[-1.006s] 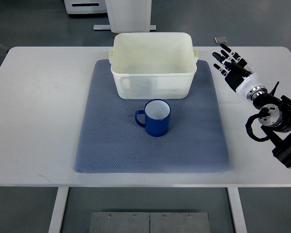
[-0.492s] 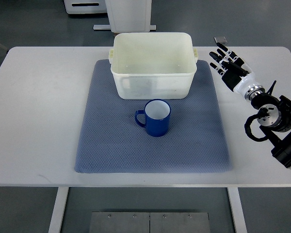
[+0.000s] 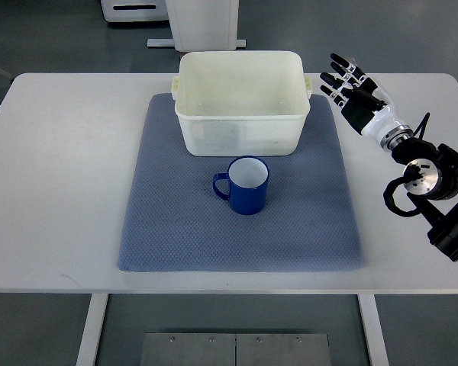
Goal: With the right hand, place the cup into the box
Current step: 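Move the right hand over the box toward the blue mug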
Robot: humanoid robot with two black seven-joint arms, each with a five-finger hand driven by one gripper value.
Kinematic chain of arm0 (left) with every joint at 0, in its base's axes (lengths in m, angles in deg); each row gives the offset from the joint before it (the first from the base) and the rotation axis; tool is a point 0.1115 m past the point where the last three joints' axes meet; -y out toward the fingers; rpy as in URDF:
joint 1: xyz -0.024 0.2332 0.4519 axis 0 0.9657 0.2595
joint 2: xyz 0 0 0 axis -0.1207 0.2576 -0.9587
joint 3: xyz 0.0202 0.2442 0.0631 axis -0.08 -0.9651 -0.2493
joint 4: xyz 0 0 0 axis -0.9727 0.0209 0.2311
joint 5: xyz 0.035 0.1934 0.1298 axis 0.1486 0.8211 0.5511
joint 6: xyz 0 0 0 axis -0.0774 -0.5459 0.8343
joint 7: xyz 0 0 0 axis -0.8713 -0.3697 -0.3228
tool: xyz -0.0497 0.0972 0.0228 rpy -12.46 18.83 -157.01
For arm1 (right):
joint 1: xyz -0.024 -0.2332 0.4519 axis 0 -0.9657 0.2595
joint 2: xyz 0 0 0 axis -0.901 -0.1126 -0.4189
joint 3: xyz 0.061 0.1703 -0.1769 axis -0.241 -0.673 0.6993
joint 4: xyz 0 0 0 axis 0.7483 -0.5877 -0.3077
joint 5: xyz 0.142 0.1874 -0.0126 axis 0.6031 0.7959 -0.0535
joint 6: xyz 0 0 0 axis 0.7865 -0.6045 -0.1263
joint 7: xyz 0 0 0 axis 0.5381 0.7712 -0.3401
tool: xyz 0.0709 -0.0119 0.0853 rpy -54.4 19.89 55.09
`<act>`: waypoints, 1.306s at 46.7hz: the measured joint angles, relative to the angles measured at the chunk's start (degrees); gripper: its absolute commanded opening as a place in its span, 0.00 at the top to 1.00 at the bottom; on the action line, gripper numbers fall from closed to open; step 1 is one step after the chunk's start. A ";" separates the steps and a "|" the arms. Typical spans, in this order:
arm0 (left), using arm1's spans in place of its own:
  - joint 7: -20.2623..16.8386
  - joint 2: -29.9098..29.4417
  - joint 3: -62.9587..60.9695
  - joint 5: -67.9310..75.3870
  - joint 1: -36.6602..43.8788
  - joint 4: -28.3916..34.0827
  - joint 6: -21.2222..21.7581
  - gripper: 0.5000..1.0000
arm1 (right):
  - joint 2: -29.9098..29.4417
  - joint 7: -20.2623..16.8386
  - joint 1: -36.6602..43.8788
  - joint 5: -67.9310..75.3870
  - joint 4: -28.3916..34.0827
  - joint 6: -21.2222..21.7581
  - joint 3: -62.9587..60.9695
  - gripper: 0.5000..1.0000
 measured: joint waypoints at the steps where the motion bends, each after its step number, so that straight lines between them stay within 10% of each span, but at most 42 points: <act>1: 0.00 0.00 0.01 0.00 0.00 0.00 0.00 0.00 | 0.29 0.02 0.03 -0.27 0.44 0.03 -0.06 0.00; 61: 0.00 0.00 -0.01 0.01 0.00 -0.01 0.00 0.00 | 11.22 1.09 4.53 -21.31 26.51 11.09 12.53 0.00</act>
